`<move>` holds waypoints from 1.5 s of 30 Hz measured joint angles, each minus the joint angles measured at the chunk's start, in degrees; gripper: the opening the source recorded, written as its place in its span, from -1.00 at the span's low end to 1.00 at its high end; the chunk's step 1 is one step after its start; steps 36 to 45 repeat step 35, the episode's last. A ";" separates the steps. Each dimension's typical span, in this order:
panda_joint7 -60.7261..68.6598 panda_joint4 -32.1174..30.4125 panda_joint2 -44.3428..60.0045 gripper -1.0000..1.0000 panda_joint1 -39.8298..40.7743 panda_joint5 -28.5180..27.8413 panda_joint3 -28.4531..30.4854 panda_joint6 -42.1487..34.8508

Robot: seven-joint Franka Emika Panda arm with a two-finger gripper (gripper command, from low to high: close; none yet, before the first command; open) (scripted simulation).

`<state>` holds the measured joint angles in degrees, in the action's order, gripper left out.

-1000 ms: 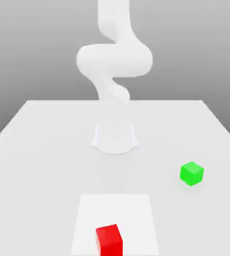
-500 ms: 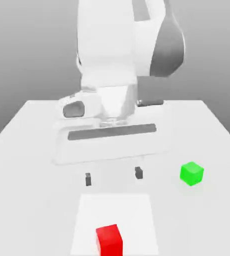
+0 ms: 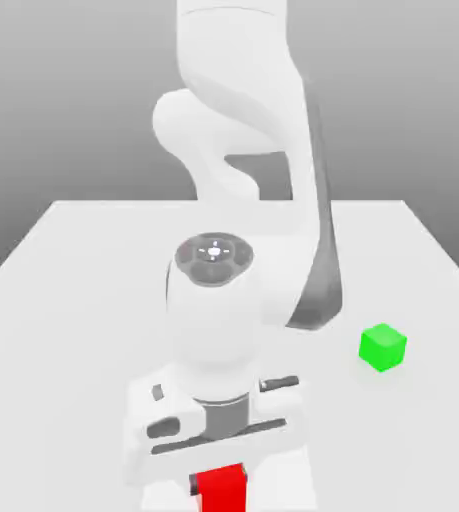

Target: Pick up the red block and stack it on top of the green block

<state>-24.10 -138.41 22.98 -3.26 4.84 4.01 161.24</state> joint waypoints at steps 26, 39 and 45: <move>8.58 -29.96 -35.47 -1.00 -29.78 4.46 -22.10 -5.10; 1.44 -29.89 -22.67 1.00 -26.36 -6.07 -22.81 7.28; 1.44 -29.89 -22.67 1.00 -26.36 -6.07 -22.81 7.28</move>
